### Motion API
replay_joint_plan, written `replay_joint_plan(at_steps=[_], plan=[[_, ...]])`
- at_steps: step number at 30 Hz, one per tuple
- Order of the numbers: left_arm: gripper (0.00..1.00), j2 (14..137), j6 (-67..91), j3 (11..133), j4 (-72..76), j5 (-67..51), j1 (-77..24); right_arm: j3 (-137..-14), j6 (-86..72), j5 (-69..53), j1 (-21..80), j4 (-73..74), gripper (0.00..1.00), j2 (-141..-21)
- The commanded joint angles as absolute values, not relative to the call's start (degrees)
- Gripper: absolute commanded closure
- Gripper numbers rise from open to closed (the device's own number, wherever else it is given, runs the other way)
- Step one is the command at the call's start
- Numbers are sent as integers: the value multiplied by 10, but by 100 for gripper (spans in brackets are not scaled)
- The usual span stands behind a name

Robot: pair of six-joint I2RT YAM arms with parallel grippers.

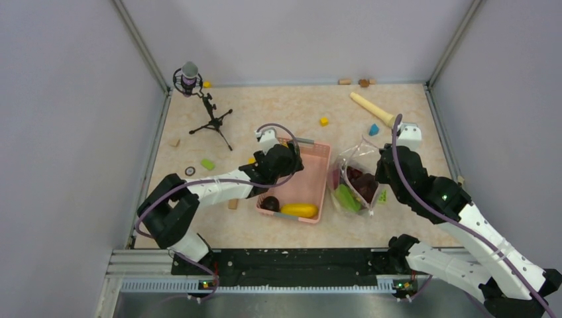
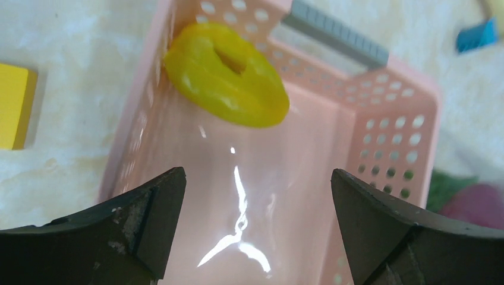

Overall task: Place the food in the zip-top bag and seal the zipper
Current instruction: Pick up the fake fruit from the bin.

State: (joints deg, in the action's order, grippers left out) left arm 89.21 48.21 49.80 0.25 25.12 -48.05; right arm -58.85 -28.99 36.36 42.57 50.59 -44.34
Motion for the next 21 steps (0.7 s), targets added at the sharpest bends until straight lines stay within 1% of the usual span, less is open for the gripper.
replay_joint_plan(at_steps=[1,5,11,21], plan=[[3,911,594,484,139,281,-444,-591,-289,373,425,491,99,-441],[3,949,631,489,181,265,-418,-591,-289,374,425,491,99,-442],[4,975,657,504,175,304,-415,-591,-289,375,425,491,99,-443],[6,1019,766,546,104,365,-415,-591,-289,379,425,491,99,-447]])
